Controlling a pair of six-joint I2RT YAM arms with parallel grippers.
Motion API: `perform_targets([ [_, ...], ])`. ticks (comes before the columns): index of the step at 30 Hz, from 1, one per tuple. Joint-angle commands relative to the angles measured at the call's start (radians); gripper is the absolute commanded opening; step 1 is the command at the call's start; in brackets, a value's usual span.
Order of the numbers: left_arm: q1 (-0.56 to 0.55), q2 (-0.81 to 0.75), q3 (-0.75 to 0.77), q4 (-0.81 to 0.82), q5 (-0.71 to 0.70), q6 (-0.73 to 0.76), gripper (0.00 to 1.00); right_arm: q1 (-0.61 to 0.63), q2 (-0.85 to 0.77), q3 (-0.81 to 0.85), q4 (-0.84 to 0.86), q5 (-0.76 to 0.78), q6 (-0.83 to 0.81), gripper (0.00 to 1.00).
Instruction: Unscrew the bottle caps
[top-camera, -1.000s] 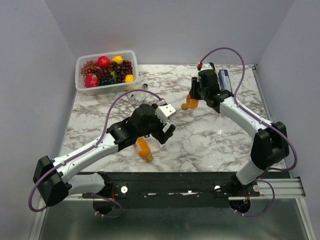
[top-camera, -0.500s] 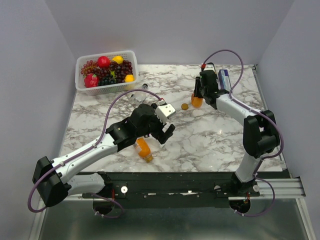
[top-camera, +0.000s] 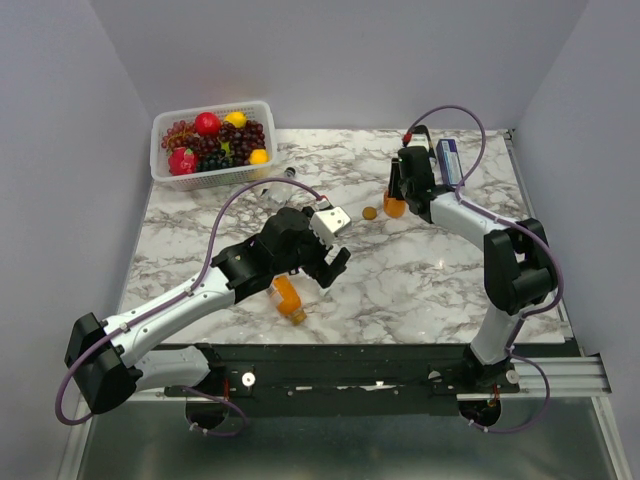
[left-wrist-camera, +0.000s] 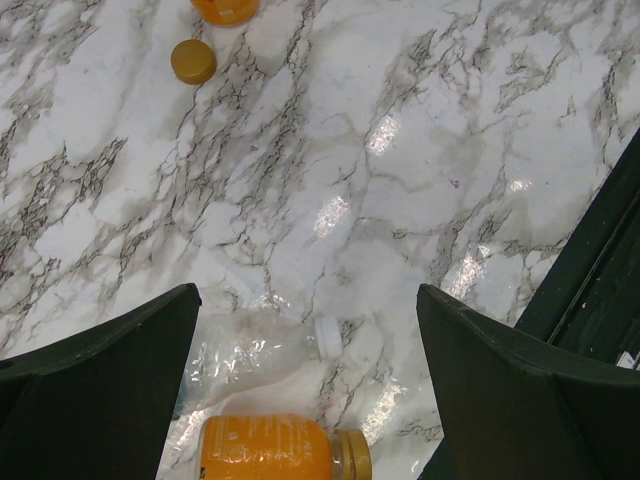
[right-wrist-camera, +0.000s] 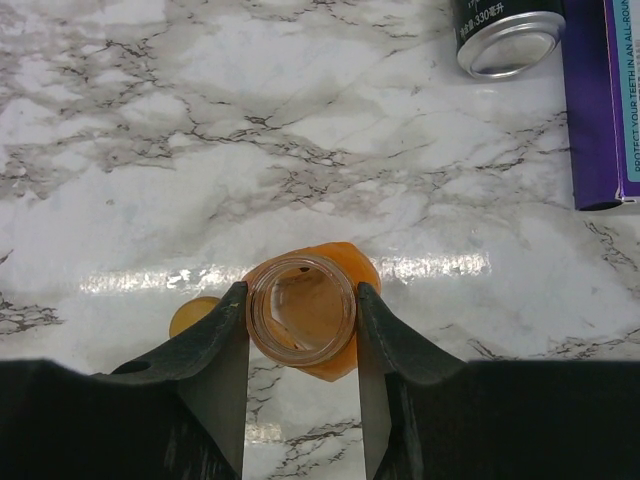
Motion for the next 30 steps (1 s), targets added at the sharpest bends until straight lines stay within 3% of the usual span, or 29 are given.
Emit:
perform_targets([
  [1, -0.002, -0.010, 0.032, 0.001, 0.001, -0.011, 0.99, -0.002, 0.008, -0.025, 0.026, 0.037, 0.010, 0.33],
  [6, -0.002, -0.004, 0.037, -0.004, -0.004, -0.009, 0.99, -0.002, -0.021, -0.039, 0.026, 0.028, 0.009, 0.61],
  [9, -0.002, -0.004, 0.038, -0.009, -0.005, -0.008, 0.99, -0.002, -0.029, -0.029, 0.026, 0.024, 0.001, 0.71],
  [15, -0.002, -0.007, 0.031, -0.001, 0.012, -0.002, 0.99, -0.002, -0.081, -0.024, 0.010, 0.006, -0.007, 0.83],
  [18, -0.003, -0.004, 0.030, 0.007, 0.064, 0.006, 0.99, -0.003, -0.127, -0.039, 0.002, -0.012, -0.011, 0.85],
  [21, -0.006, 0.033, 0.069, -0.022, 0.215, 0.004, 0.99, -0.002, -0.212, -0.062, -0.006, -0.014, -0.016, 0.85],
  [25, -0.012, 0.049, 0.083, -0.035, 0.275, -0.008, 0.99, -0.002, -0.352, -0.110, -0.030, -0.043, -0.028, 0.85],
  [27, -0.009, 0.021, 0.073, -0.032, 0.247, 0.006, 0.99, -0.002, -0.447, -0.140, -0.029, -0.131, -0.027, 0.84],
  [30, 0.015, -0.022, 0.067, -0.035, 0.085, -0.009, 0.99, 0.012, -0.568, -0.217, -0.021, -0.274, -0.004, 0.79],
])
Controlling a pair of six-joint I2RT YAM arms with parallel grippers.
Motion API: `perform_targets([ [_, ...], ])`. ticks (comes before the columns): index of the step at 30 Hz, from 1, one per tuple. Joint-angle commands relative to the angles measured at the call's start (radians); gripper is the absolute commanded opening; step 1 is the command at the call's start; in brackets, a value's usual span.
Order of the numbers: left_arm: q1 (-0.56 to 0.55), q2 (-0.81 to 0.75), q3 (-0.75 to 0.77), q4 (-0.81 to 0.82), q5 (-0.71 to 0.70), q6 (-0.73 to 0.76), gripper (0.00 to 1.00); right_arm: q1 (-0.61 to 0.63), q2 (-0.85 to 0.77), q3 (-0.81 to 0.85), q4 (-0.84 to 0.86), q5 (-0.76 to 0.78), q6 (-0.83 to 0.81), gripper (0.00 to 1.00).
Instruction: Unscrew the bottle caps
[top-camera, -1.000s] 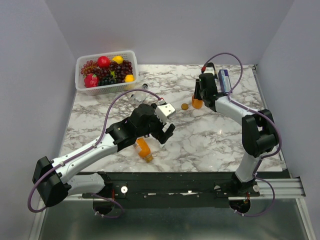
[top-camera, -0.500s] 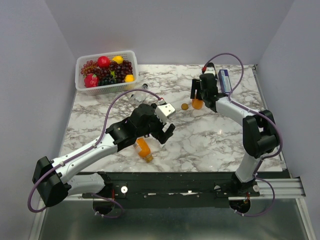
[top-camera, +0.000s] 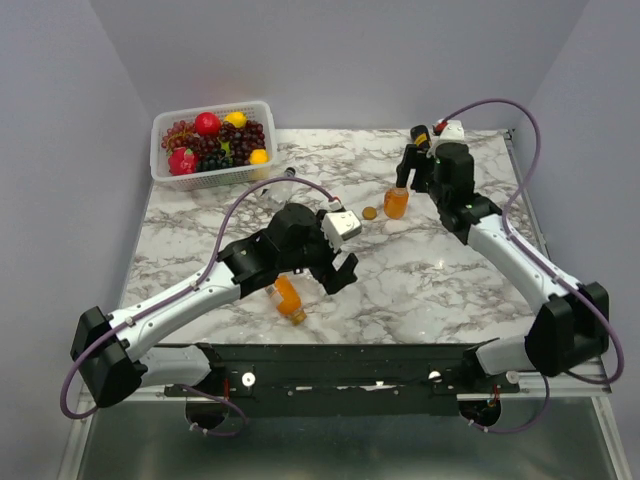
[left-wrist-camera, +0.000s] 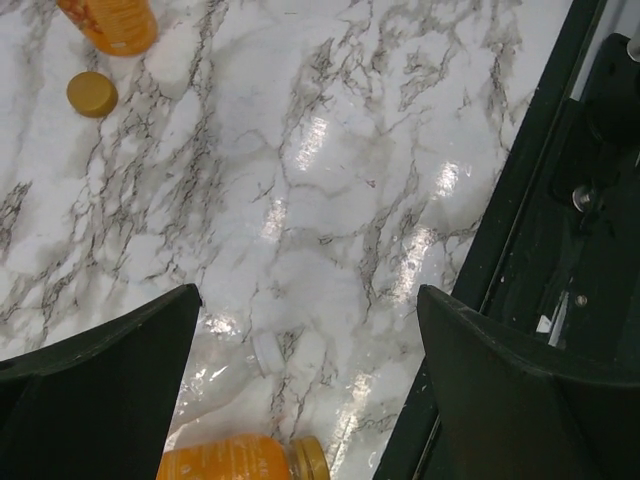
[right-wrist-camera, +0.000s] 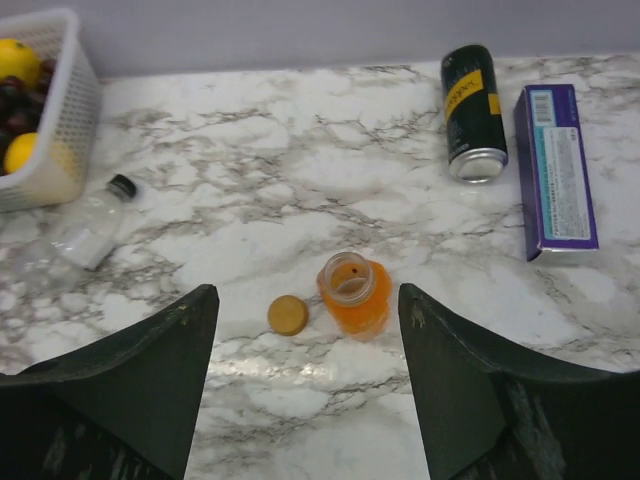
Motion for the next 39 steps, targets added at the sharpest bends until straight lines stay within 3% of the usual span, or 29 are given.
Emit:
perform_targets([
  [1, 0.067, -0.074, 0.009, -0.006, -0.128, -0.017, 0.99, 0.026, -0.163, -0.106, -0.001, -0.205, 0.012, 0.78],
  [8, 0.356, -0.196, -0.011, 0.037, -0.306, -0.103, 0.99, 0.229, -0.368, -0.268, -0.015, -0.242, -0.021, 0.79],
  [12, 0.382, -0.255, -0.040, 0.052, -0.415, -0.067, 0.99, 0.394, -0.385, -0.350, 0.002, -0.241, 0.027, 0.80],
  [19, 0.382, -0.233, -0.052, 0.063, -0.439, -0.053, 0.99, 0.589, -0.234, -0.456, 0.134, -0.231, 0.147, 0.75],
  [27, 0.382, -0.170, -0.034, 0.035, -0.418, -0.071, 0.99, 0.884, -0.008, -0.384, 0.229, -0.092, 0.328, 0.78],
  [31, 0.382, -0.164, -0.032, 0.034, -0.413, -0.073, 0.99, 0.930, 0.166, -0.296, 0.197, -0.008, 0.371, 0.80],
  [39, 0.381, -0.182, -0.028, 0.029, -0.404, -0.074, 0.99, 0.939, 0.297, -0.239, 0.145, 0.158, 0.432, 0.81],
])
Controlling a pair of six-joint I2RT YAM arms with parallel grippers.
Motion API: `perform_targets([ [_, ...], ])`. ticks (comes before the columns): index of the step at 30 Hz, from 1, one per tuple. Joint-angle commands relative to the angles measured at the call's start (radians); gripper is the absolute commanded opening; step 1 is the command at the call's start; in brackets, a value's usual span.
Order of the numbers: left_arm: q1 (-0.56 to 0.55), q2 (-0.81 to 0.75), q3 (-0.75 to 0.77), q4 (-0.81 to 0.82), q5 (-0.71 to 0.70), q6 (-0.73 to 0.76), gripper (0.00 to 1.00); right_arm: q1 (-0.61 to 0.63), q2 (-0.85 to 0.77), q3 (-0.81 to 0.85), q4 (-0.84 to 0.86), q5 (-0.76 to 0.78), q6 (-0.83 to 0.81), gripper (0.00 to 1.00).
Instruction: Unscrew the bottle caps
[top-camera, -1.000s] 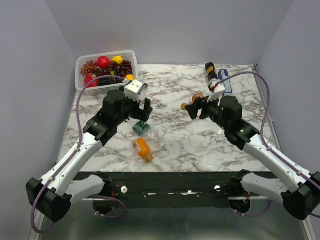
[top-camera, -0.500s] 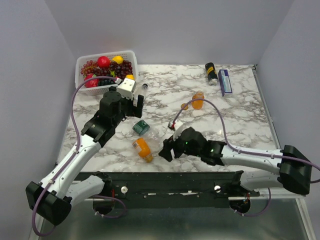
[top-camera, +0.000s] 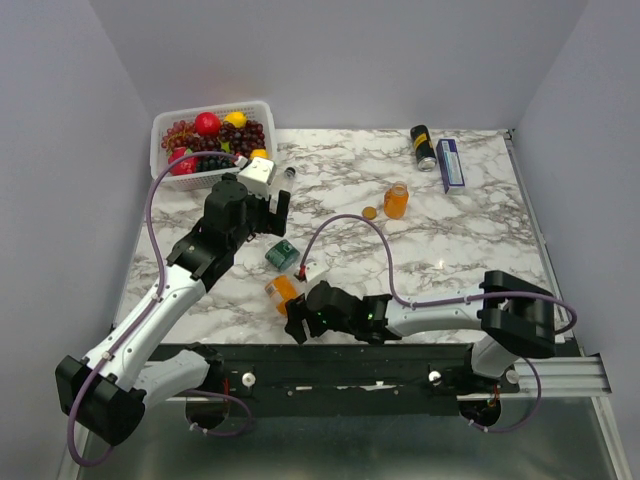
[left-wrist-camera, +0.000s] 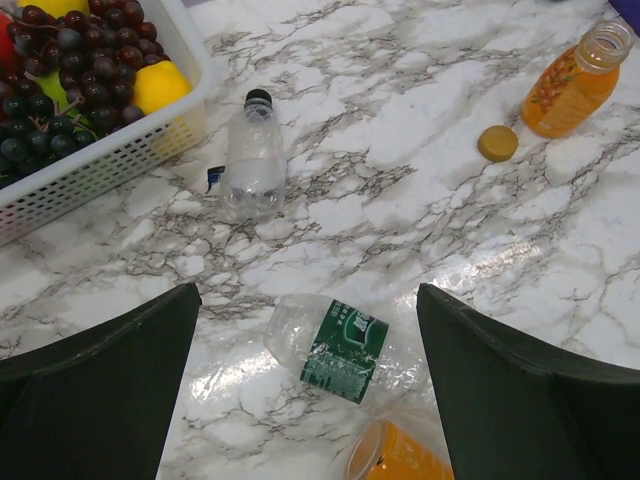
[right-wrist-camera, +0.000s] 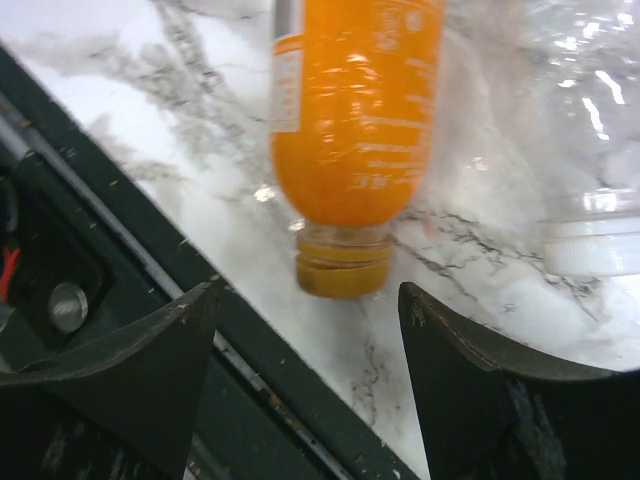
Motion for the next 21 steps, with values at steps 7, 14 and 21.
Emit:
perform_targets([
  [7, 0.002, -0.039, 0.008, -0.005, -0.001, -0.016, 0.99, 0.007, 0.163, 0.114, -0.031, 0.143, 0.014, 0.80],
  [14, 0.002, -0.031, 0.018, -0.014, 0.008, -0.016, 0.99, 0.007, 0.234, 0.165, -0.083, 0.167, 0.014, 0.68],
  [21, 0.002, -0.037, 0.021, -0.003, 0.063, -0.039, 0.99, 0.008, 0.105, 0.067, -0.079, 0.076, -0.035, 0.30],
])
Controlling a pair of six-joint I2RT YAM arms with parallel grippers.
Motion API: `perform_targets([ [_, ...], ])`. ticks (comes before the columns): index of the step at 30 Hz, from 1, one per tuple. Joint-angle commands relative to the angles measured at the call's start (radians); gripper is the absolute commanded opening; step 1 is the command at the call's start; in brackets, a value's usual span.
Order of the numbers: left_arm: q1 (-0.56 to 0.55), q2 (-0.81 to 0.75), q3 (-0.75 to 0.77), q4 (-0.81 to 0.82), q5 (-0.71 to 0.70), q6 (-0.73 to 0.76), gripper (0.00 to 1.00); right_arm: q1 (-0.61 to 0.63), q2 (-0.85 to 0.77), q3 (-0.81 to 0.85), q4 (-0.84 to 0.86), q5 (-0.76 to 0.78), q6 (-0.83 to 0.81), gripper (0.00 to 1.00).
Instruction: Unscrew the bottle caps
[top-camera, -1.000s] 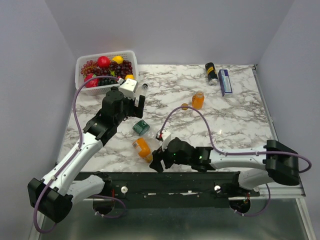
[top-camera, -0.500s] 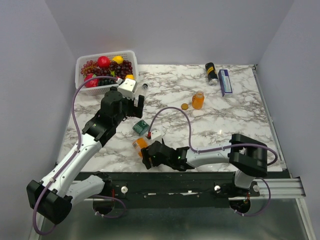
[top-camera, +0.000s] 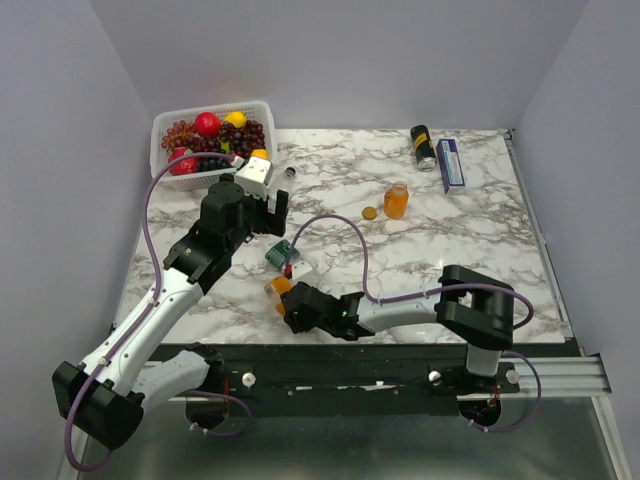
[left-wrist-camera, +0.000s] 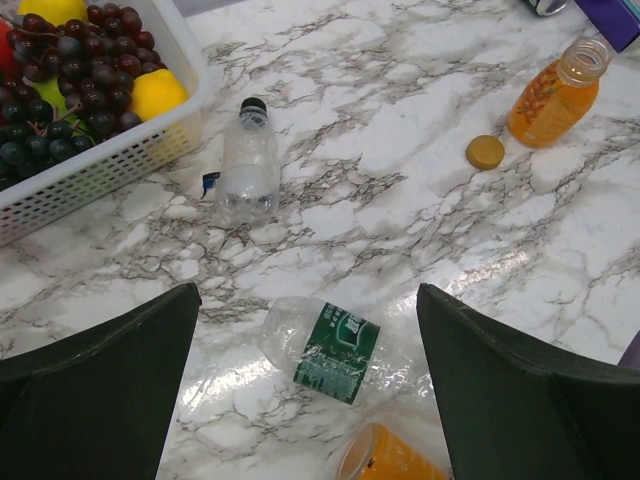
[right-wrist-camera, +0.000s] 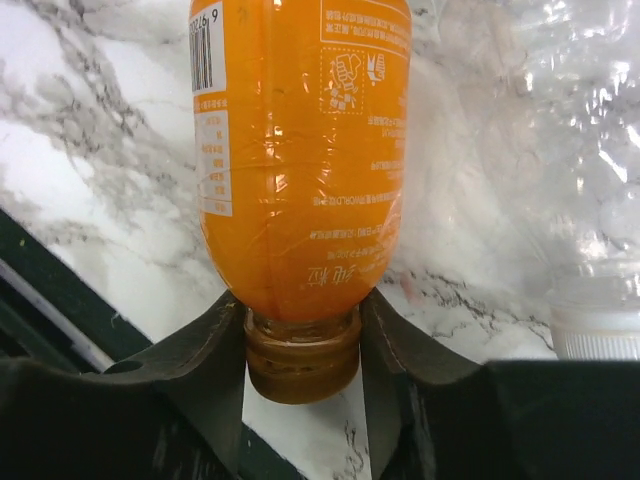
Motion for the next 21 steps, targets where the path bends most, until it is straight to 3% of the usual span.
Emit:
perform_targets([
  [1, 0.002, -0.008, 0.028, -0.002, 0.073, -0.023, 0.99, 0.008, -0.144, -0.109, -0.005, -0.091, -0.041, 0.29],
  [5, 0.000, 0.001, 0.048, 0.000, 0.201, -0.037, 0.99, 0.008, -0.406, -0.234, -0.050, -0.239, -0.104, 0.27],
  [10, 0.000, -0.045, 0.030, 0.038, 0.368, -0.040, 0.99, 0.002, -0.711, -0.249, -0.421, -0.321, -0.104, 0.26],
  [17, -0.010, -0.094, -0.031, 0.191, 0.981, -0.032, 0.99, -0.110, -0.945, -0.170, -0.779, -0.544, -0.150, 0.26],
  [18, -0.027, -0.088, -0.035, 0.202, 1.140, -0.055, 0.99, -0.131, -0.951, -0.154, -0.811, -0.568, -0.176, 0.26],
  [21, -0.096, -0.025, -0.006, 0.117, 1.265, 0.008, 0.99, -0.163, -0.955, -0.098, -0.922, -0.656, -0.222, 0.26],
])
